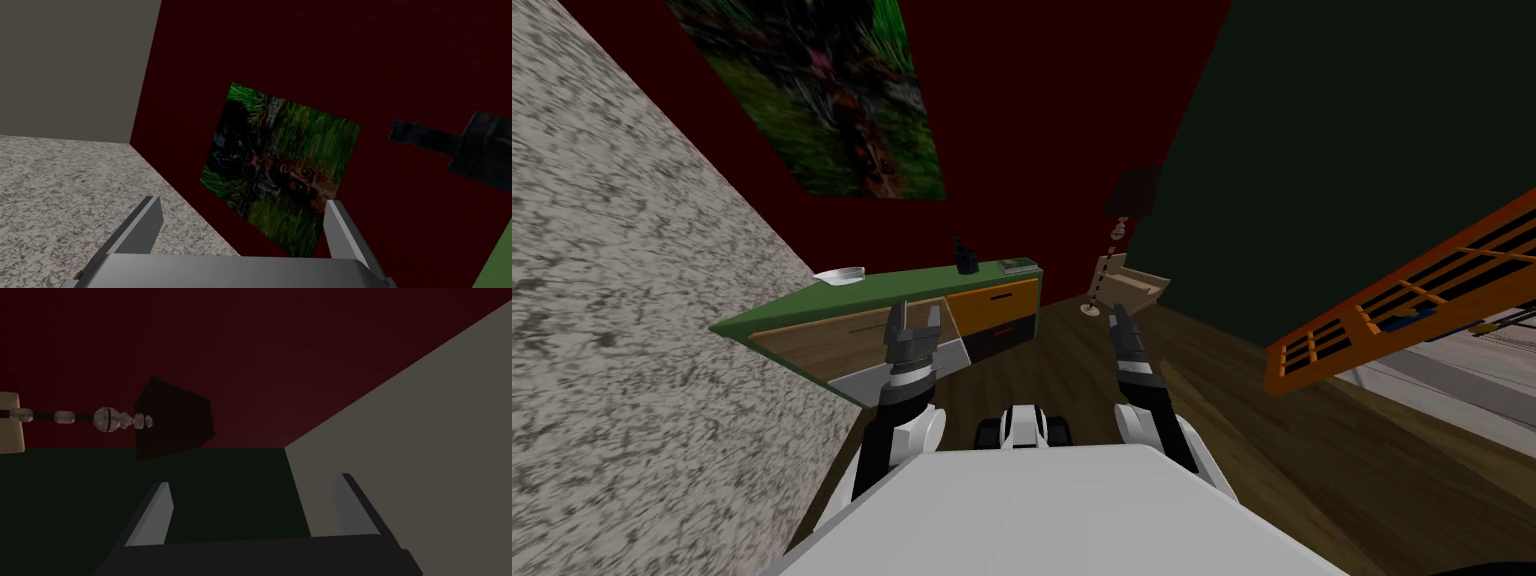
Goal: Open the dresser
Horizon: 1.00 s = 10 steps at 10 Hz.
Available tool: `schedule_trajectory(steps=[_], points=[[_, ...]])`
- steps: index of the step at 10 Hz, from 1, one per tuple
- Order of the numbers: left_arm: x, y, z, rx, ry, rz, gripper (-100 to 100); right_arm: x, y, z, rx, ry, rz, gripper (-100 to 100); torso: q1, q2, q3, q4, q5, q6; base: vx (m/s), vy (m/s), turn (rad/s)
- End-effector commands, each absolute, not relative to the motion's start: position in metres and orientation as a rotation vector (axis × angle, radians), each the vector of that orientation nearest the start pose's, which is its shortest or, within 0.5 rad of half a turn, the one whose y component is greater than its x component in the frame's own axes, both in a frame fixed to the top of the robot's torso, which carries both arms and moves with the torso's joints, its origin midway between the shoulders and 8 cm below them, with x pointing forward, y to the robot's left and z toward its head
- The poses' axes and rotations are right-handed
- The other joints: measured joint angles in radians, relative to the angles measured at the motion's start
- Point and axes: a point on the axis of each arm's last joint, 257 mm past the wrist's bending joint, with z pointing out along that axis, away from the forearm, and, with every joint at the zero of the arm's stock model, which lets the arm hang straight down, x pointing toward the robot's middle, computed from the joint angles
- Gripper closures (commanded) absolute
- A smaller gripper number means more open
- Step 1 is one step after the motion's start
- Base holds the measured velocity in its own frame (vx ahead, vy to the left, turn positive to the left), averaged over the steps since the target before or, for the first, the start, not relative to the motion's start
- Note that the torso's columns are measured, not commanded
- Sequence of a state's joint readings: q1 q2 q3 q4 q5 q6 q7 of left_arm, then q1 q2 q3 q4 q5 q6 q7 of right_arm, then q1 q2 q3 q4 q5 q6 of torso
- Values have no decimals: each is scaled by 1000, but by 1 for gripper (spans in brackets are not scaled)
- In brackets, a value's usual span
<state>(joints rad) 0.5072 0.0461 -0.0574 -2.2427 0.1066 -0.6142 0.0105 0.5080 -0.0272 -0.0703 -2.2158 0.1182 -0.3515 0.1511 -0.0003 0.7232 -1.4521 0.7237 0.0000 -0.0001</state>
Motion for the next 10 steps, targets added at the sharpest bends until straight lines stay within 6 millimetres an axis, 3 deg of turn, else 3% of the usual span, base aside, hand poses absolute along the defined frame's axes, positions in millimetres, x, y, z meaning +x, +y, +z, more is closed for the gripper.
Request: schedule_trajectory(steps=[1, 10], points=[[341, 270, 11, -654, 588, -1442, -100, 373, -304, -38, 662, 881, 955, 0, -1, 8, -20, 9, 0, 0, 74, -38, 21], [381, 295, -67, -789, 719, -1389, -100, 373, -304, -38, 663, 881, 955, 0, -2, 16, -23, 15, -1, 0, 117, -46, 33]])
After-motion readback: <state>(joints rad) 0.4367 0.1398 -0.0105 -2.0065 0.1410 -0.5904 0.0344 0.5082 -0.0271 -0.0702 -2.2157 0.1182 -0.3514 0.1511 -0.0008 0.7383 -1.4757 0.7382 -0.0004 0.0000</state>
